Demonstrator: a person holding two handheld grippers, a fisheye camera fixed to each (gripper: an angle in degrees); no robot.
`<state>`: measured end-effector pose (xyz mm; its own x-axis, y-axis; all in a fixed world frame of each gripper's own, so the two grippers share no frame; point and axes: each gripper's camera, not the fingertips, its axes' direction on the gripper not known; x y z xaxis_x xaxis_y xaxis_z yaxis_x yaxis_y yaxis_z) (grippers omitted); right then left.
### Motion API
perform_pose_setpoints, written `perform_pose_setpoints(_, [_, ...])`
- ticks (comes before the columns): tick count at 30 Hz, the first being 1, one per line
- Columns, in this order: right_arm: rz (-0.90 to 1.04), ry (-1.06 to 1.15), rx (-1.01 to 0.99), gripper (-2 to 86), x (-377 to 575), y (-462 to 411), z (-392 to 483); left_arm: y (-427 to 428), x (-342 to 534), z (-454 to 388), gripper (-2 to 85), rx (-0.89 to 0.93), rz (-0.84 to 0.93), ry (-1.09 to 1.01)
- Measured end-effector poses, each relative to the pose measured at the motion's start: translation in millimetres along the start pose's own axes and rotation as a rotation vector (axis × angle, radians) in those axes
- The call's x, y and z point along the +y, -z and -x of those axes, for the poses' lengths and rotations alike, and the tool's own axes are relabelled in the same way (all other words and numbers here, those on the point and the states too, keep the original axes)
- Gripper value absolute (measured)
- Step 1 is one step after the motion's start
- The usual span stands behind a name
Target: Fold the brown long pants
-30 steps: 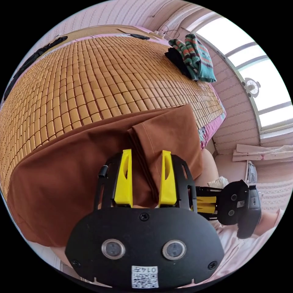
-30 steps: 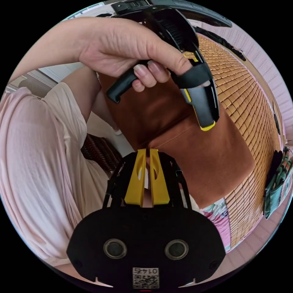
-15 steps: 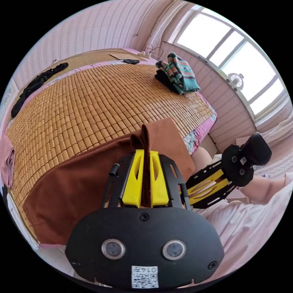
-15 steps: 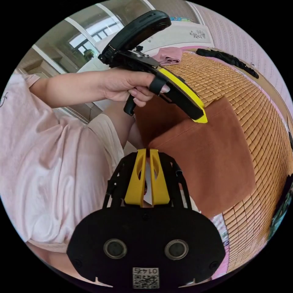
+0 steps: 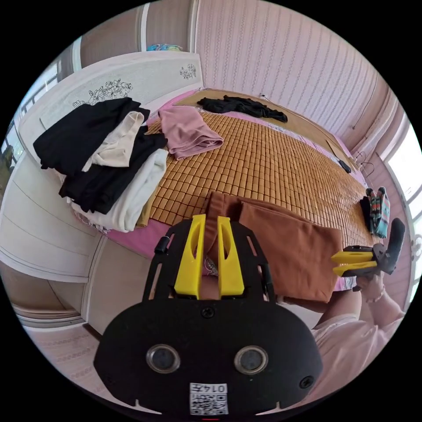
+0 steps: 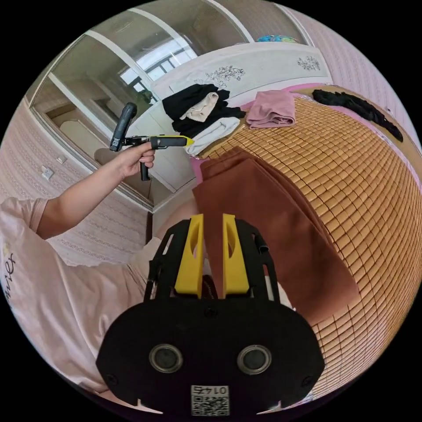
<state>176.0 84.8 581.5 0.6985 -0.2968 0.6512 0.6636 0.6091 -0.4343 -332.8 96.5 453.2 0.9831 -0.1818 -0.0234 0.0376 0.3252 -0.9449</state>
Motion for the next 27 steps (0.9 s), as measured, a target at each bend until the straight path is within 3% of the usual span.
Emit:
perform_pose_setpoints(4, [-0.061,-0.380,0.030,8.6,82,34,-60,-42,26,-33,9.6,0.059,0.073,-0.065])
perform_pose_setpoints(7, [-0.064,-0.506,0.103,10.3,115,46,-70,-67,33,-42,15.0,0.105,0.152,-0.037])
perform_pose_setpoints(10, [-0.070,-0.579,0.132,13.5,134,49,-73,-70,41,-40,16.3,0.144,0.121,-0.009])
perform_pose_setpoints(14, [-0.085,-0.640,0.093,15.8,139,44,-80,-77,44,-38,14.9,0.144,0.120,-0.024])
perform_pose_setpoints(22, [-0.038,-0.587,-0.027,11.2,121,55,-77,-87,39,-79,13.1,-0.117,0.204,-0.265])
perform_pose_setpoints(25, [0.016,-0.559,0.066,11.1,116,50,-68,-69,35,-77,12.7,-0.052,0.070,-0.238])
perform_pose_setpoints(27, [0.057,-0.567,-0.019,10.3,112,39,-69,-73,33,-75,12.7,-0.024,0.034,-0.243])
